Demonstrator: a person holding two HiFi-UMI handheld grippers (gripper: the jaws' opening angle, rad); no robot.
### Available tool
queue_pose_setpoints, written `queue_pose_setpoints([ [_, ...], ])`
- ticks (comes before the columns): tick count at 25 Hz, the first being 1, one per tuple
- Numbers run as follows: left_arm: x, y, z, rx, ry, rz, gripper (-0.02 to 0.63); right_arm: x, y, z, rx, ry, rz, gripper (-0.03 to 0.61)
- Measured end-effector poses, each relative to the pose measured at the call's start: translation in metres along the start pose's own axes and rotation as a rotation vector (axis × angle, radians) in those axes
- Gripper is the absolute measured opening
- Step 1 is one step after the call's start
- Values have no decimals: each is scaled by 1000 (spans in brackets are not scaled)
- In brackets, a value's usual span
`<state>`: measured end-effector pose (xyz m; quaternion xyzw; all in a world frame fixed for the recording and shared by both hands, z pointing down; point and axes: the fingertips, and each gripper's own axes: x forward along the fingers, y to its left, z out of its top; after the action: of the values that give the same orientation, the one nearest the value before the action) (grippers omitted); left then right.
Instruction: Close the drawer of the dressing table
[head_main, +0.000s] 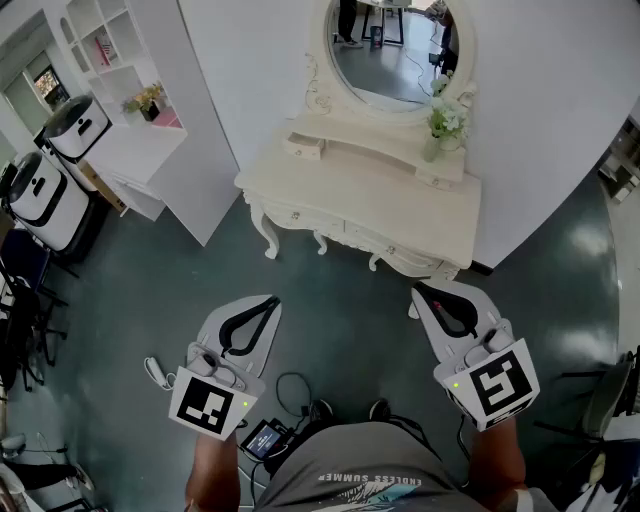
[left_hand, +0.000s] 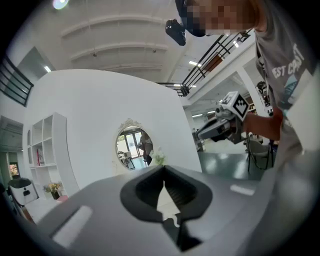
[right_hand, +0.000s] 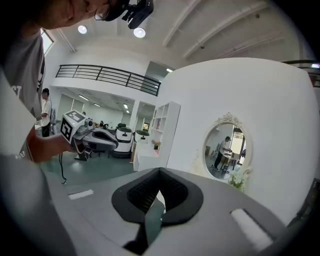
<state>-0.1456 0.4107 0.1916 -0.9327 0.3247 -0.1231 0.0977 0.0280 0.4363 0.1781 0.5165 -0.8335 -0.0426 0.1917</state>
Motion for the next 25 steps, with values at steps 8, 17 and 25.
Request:
queue_pose_setpoints([
  [8,-12,17,-7,0,-6,-9,2,12,15,9,-3,6,-11,0],
  [17,-21,40,-18,-6,-30,-37,3,34,32,20,36,1,-41,1],
  [25,-14,56,-29,-29,-50,-47,2,58,23,26,61,-9,-61,2],
])
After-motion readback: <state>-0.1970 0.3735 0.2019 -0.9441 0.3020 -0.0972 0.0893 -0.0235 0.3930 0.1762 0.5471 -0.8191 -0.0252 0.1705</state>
